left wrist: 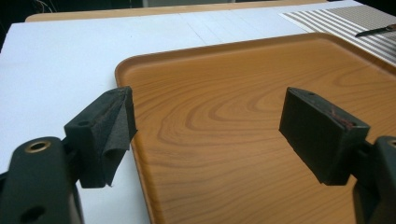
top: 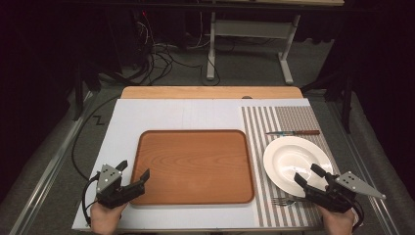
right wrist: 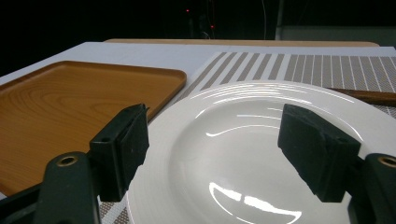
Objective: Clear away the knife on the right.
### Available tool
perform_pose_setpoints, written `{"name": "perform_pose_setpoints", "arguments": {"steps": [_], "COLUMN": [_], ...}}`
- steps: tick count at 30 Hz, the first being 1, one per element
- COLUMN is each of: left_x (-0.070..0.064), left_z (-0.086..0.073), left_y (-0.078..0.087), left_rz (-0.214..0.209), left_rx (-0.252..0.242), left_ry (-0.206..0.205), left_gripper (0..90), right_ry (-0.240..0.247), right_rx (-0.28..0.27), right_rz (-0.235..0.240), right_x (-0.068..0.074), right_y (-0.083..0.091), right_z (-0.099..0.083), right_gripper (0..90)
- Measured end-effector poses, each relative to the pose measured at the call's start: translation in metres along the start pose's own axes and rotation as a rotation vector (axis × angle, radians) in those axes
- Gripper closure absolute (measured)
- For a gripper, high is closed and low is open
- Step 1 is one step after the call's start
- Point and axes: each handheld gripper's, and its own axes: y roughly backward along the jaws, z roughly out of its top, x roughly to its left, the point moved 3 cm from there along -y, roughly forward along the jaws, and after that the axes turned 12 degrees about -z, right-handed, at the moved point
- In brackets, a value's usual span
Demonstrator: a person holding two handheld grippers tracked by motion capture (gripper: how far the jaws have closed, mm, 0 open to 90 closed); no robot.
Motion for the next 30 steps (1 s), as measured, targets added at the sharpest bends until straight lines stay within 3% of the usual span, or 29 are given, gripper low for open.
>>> {"name": "perform_pose_setpoints", "arguments": {"steps": [6, 11, 30], "left_x": [-0.0025, -0.0019, -0.0043], "left_z": [-0.001, -0.0007, -0.0006], "left_y": [0.0002, 0.0009, -0.0033], "left_rz": [-0.001, 0.001, -0.001], "left_rx": [0.011, 0.001, 0.013], "left_ry": [-0.018, -0.011, -0.016], "left_gripper": [19.6, 19.6, 19.6], "right_ry": [-0.005, 0.016, 0.022], "right_rx": [0.01, 0.005, 0.018], "right_rz": [0.004, -0.003, -0.016], "right_x": [0.0009, 0.003, 0.0037], "right_y": [-0.0006, -0.0001, -0.0017], "right_z": [0.0, 0.0004, -0.0002], "right_gripper": [24.6, 24.6, 24.6]}}
